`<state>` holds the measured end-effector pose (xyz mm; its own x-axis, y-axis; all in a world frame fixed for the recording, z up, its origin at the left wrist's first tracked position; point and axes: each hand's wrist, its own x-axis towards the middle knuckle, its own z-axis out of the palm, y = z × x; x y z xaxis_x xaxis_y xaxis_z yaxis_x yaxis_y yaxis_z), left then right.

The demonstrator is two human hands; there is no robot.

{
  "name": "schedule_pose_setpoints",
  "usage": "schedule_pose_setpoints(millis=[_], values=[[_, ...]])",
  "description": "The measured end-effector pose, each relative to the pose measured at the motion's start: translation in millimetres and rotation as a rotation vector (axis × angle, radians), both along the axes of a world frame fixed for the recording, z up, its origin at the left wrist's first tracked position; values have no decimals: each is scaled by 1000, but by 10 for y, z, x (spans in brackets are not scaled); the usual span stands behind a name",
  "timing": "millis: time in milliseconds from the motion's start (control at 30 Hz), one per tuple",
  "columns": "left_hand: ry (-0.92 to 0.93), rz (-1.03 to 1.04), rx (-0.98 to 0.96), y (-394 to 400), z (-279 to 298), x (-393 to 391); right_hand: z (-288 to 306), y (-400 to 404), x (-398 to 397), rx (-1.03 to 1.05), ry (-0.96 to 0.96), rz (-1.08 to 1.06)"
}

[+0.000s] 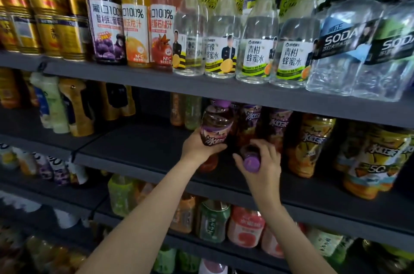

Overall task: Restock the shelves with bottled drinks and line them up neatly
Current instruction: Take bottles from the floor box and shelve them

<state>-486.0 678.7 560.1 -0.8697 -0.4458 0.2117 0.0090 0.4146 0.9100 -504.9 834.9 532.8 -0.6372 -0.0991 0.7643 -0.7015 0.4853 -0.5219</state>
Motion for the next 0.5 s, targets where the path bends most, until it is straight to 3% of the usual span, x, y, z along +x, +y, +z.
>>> schedule_pose_setpoints(millis=[300,500], values=[[1,28,138,-149,-83,-95,771,100,-68,-399,-363,-44],[-41,-25,14,-180,-138,-72,951,-95,-153,-267,-499,-4]])
